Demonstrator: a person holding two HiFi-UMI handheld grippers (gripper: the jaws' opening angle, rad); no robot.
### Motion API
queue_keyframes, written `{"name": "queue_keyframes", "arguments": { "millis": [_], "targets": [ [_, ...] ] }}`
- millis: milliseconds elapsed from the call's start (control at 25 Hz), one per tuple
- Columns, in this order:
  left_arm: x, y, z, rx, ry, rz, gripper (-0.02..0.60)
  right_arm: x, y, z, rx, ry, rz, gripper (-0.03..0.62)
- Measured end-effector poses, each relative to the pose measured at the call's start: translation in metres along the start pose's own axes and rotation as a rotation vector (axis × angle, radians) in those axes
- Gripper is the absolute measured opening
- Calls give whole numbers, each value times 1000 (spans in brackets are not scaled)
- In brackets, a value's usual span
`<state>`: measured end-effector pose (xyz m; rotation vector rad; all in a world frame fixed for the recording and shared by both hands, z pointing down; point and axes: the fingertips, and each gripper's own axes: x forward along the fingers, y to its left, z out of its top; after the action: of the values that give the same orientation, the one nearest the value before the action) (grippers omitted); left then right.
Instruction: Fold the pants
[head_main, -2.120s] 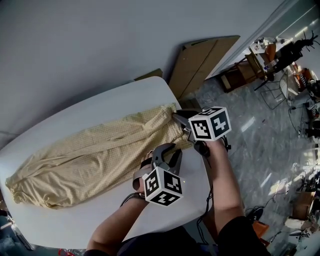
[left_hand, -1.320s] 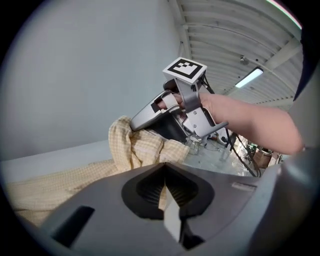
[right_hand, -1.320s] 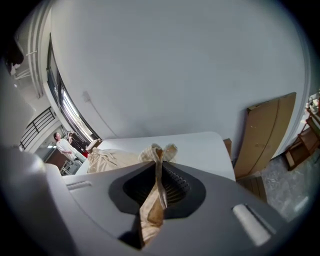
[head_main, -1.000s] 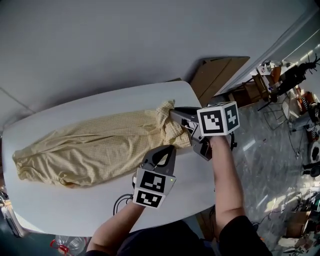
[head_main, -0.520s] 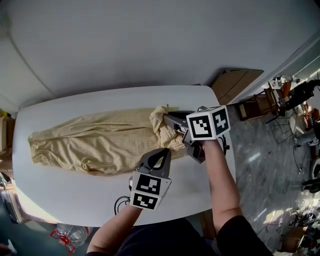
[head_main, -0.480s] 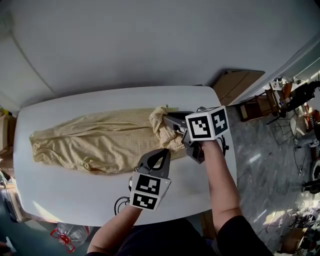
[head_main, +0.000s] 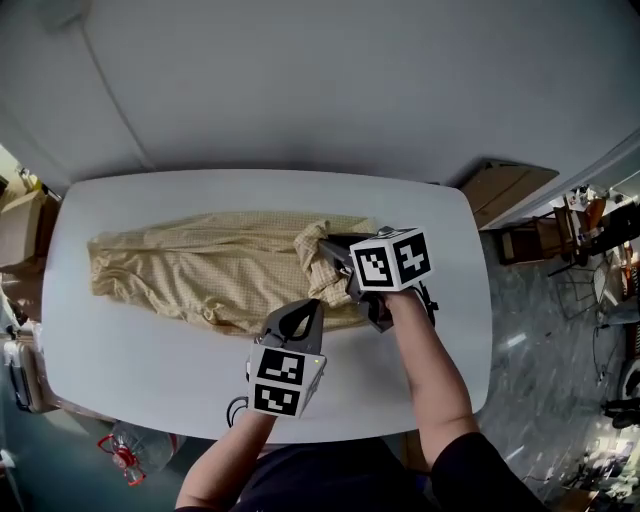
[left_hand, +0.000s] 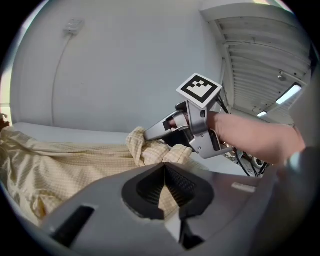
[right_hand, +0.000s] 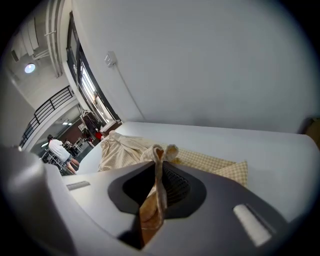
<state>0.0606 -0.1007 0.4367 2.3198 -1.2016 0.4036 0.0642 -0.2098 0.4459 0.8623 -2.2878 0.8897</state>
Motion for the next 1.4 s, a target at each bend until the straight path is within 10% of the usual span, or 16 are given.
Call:
{"name": "queue_keyframes", "arguments": {
  "millis": [1400],
  "targets": [
    [-55, 21, 1, 21, -25, 102, 0, 17, 34, -11, -45, -3, 97, 47]
  ]
}}
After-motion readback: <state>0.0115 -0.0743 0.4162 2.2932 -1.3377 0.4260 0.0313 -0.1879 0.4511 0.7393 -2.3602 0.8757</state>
